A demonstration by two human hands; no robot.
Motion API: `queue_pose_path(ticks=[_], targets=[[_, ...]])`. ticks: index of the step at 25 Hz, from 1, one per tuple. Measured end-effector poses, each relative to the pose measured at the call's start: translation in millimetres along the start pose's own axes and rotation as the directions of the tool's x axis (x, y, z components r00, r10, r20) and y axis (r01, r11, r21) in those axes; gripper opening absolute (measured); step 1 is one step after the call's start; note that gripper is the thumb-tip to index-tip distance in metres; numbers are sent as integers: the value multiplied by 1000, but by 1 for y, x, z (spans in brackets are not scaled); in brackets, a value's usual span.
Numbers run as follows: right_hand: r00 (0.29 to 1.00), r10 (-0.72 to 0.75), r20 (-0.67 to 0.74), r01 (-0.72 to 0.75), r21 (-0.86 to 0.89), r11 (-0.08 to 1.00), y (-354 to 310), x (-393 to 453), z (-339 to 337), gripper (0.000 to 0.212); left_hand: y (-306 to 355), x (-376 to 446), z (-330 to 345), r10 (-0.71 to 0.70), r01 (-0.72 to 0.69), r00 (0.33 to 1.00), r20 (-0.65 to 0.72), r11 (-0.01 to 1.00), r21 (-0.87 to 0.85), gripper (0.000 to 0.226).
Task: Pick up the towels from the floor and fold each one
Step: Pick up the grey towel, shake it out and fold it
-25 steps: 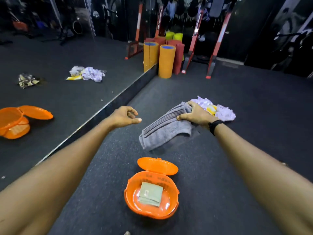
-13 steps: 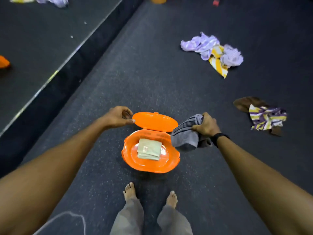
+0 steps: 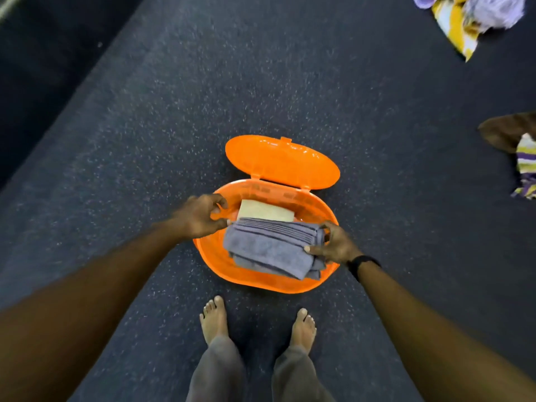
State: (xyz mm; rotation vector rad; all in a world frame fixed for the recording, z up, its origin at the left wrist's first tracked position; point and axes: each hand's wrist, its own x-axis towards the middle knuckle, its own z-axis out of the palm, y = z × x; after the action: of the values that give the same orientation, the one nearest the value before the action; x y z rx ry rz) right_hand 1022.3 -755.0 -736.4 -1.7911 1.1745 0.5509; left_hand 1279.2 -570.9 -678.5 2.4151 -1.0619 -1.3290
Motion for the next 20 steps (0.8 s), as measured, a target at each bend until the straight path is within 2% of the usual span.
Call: queue_pose_path(ticks=[2,4,9,14,20], targets=[[998,60,-18,-63,-198,978,25,19,14,69,-17,12,27,-25,24,999,25,999,32,40],[993,97,-72,-113,-251,961,34,30,20,65,-27,17,43,-50,48,998,45,998,49,38],[998,-48,-44,31,-330,944,1,6,-11,60,-12,-3,15,-64,60,997,36,994,88,45],[967,-231,-110,189,-302,934,-99,-74,-111,66,75,-65,-92,42,-37,992,-116,998,50,56],[868,-398,-297,307,-308,900,-238,-212,-274,63,196,-184,-255,210,-184,901,-379,977,104,57]])
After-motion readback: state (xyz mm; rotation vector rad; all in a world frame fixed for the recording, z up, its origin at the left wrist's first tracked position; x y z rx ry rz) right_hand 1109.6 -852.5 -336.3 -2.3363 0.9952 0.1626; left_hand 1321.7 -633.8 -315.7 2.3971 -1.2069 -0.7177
